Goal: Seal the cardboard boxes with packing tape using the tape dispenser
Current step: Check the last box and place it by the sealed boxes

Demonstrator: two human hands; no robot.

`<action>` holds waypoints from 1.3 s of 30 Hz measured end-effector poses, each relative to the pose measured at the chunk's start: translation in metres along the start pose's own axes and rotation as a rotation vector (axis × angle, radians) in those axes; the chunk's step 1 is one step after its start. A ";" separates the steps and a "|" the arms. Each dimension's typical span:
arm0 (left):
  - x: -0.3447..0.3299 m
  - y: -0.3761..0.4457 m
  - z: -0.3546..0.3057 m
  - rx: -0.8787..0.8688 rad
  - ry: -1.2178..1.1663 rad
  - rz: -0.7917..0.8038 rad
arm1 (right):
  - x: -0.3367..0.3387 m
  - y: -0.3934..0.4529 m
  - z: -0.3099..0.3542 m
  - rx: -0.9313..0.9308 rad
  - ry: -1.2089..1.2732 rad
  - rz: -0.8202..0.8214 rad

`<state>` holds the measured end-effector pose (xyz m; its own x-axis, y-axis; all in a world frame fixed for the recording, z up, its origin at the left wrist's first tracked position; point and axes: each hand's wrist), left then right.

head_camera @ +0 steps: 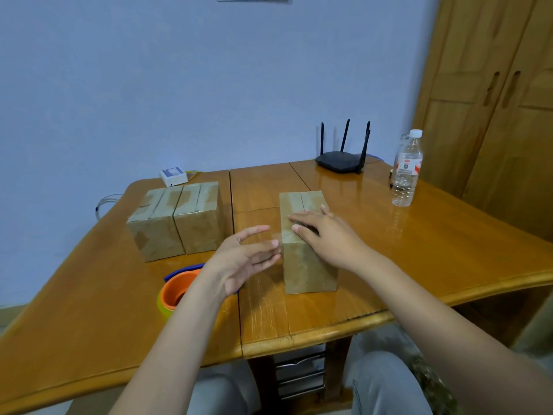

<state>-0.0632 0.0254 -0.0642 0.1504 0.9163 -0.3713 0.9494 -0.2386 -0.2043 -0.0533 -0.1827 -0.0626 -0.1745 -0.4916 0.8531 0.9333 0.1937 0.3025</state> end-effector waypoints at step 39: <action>0.001 -0.001 0.032 -0.498 0.429 -0.095 | 0.001 -0.003 0.005 -0.038 -0.033 -0.001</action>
<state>-0.0729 0.0159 -0.0933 0.0582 0.9974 0.0419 0.9625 -0.0672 0.2628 -0.0581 -0.1801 -0.0604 -0.1848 -0.4636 0.8666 0.9443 0.1606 0.2872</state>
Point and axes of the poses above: each hand's wrist, its own y-axis towards the middle knuckle, its own x-axis out of the back of the hand, z = x × y, and after that the axes turned 3 degrees about -z, right-handed
